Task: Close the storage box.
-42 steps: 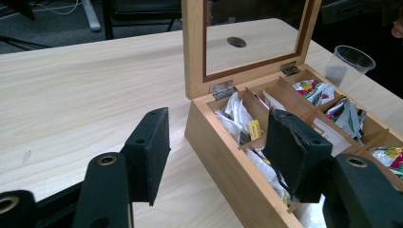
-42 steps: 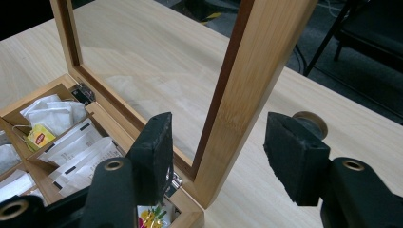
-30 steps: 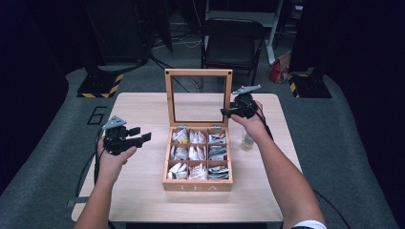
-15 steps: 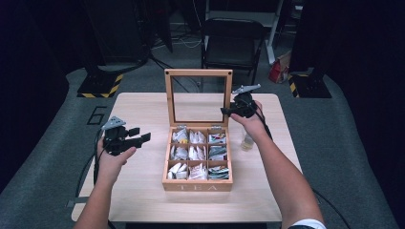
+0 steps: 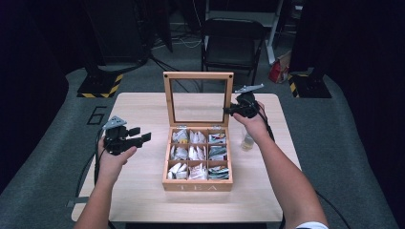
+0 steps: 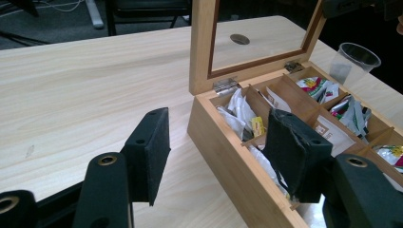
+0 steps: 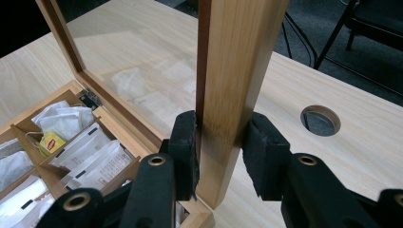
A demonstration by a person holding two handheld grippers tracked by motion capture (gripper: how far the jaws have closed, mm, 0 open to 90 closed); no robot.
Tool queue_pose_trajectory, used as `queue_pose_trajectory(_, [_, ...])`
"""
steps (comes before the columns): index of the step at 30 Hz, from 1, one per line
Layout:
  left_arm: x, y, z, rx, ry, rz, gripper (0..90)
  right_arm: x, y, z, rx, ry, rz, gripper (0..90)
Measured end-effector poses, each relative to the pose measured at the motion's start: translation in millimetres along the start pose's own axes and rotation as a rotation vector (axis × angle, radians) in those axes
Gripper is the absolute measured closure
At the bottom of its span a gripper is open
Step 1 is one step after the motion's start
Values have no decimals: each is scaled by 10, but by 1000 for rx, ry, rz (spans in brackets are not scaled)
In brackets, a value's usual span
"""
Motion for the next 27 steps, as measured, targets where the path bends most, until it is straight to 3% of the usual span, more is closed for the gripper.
queue_pose_trajectory(7, [-67, 55, -74, 17, -13, -17, 412, 47, -59, 56, 10, 35, 40, 661])
queue_pose_trajectory(10, [-147, 53, -85, 27, 8, 3, 415, 61, -86, 75, 26, 41, 58, 660])
queue_pose_trajectory(13, [-201, 29, -103, 22, 0, -4, 419, 76, -106, 88, 35, 50, 71, 659])
queue_pose_trajectory(19, [-323, 36, -138, 40, -1, 0, 436, 106, -137, 111, 30, 65, 54, 656])
queue_pose_trajectory(27, [-452, 48, -208, 40, -16, -26, 441, 115, -154, 128, 28, 74, 82, 654])
Point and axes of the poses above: each handheld gripper's, and its own axes: z roughly backward along the jaws, x roughly out of its underside, y roughly to its right, the point moved 9 cm from there along -z, roughly forward along the jaws, and after that the axes turned 3 degrees about -y, right-handed, at the moved point
